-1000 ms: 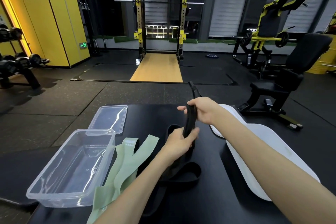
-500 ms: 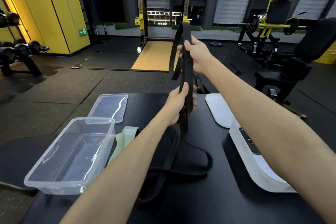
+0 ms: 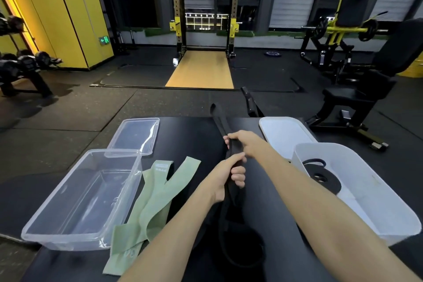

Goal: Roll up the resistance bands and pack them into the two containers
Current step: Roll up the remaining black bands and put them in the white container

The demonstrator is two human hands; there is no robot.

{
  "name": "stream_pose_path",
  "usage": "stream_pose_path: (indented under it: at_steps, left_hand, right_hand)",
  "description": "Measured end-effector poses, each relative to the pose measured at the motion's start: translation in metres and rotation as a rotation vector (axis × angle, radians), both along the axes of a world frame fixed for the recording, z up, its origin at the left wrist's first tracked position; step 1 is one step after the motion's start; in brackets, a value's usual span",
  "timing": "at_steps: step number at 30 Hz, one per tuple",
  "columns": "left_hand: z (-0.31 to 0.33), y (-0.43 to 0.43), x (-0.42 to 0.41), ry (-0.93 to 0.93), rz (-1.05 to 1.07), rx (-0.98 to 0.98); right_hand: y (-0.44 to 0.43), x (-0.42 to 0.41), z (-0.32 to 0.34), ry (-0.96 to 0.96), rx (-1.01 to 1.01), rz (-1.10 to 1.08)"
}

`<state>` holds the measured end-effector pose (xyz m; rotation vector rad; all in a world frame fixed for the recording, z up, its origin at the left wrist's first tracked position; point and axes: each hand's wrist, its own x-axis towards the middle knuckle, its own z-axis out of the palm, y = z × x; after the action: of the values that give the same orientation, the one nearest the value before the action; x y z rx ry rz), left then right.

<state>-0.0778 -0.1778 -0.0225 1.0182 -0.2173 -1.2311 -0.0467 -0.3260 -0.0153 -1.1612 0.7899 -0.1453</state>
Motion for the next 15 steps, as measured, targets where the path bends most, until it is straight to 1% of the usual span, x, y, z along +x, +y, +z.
stream_pose_path:
  at_steps: [2, 4, 6, 7, 10, 11, 13, 15]
  left_hand:
    - [-0.003, 0.004, -0.001, 0.052, -0.044, -0.018]
    - [-0.003, 0.005, -0.002, 0.076, -0.040, -0.016]
    - [-0.002, 0.004, -0.005, 0.060, -0.017, 0.002]
    - [-0.003, 0.003, -0.006, 0.008, -0.008, 0.021]
    - [-0.011, 0.000, -0.012, -0.266, -0.007, 0.115]
    - [-0.014, 0.001, -0.014, -0.318, -0.016, 0.135]
    - [-0.020, 0.002, -0.016, -0.346, 0.006, 0.172]
    - [-0.023, 0.003, -0.015, -0.347, 0.097, 0.202]
  right_hand:
    - [-0.001, 0.001, 0.003, -0.057, 0.075, -0.057]
    - [-0.001, 0.004, 0.011, -0.142, 0.195, -0.081]
    - [0.001, 0.007, 0.021, -0.188, 0.223, -0.107]
    - [0.003, 0.009, 0.026, -0.194, 0.188, -0.103]
    - [0.001, 0.016, 0.034, -0.185, 0.012, -0.066]
    - [-0.002, 0.019, 0.036, -0.184, -0.027, -0.060]
    - [-0.011, 0.024, 0.039, -0.193, -0.066, -0.071]
    - [-0.018, 0.029, 0.043, -0.194, -0.095, -0.087]
